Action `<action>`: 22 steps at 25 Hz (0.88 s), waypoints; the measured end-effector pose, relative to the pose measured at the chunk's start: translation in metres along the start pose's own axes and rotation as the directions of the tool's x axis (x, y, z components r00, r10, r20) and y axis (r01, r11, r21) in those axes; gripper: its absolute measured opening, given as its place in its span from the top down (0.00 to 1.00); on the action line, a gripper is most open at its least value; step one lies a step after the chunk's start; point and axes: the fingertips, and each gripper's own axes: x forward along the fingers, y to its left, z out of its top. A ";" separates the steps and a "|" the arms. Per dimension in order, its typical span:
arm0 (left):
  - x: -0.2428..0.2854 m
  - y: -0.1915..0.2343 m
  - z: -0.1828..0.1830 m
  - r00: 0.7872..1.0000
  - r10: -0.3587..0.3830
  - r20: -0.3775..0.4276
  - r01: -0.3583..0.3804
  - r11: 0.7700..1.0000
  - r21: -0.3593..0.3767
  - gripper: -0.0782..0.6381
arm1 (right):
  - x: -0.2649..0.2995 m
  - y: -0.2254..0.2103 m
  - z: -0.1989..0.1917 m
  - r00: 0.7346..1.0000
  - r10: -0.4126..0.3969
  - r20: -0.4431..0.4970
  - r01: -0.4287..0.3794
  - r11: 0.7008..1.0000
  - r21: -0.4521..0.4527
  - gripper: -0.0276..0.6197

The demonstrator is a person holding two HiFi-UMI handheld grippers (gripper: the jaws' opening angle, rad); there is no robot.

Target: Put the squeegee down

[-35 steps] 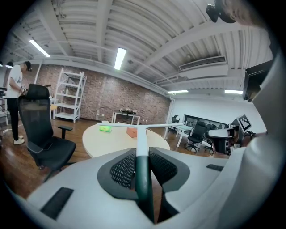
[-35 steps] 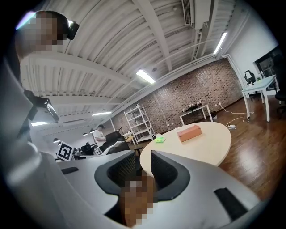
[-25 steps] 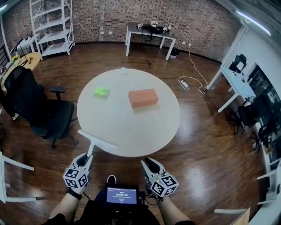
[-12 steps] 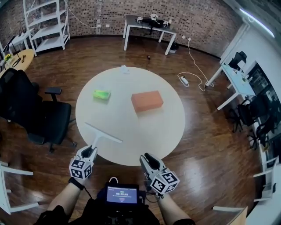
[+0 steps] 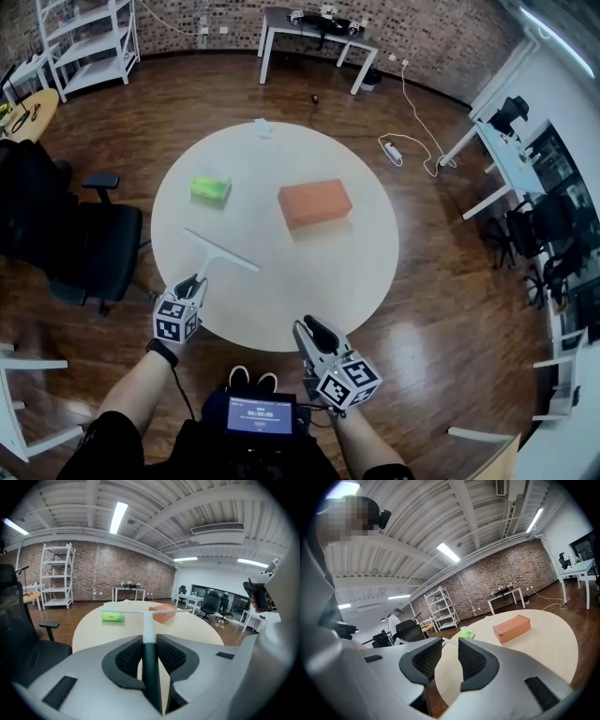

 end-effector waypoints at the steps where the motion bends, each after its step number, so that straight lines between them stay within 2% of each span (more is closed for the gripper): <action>1: 0.007 0.003 -0.001 1.000 0.001 -0.008 -0.001 1.000 0.004 0.76 | 0.003 -0.003 -0.001 1.000 -0.002 -0.007 0.002 1.000 -0.004 0.76; 7: 0.045 0.011 -0.003 0.999 -0.002 -0.046 0.003 1.000 0.026 0.76 | 0.029 -0.029 0.000 0.999 -0.011 -0.048 0.009 0.999 -0.047 0.76; 14: 0.088 0.022 -0.025 0.991 -0.004 -0.131 0.015 0.996 0.084 0.76 | 0.051 -0.043 0.006 0.999 -0.022 -0.049 0.021 0.999 -0.027 0.76; 18: 0.107 0.019 -0.027 0.984 -0.029 -0.176 0.043 0.996 0.073 0.76 | 0.056 -0.045 0.004 0.998 -0.030 -0.053 0.029 1.000 -0.010 0.76; 22: 0.127 0.023 -0.037 0.978 -0.025 -0.207 0.043 0.996 0.082 0.76 | 0.054 -0.046 -0.010 0.996 -0.031 -0.081 0.032 0.999 0.006 0.76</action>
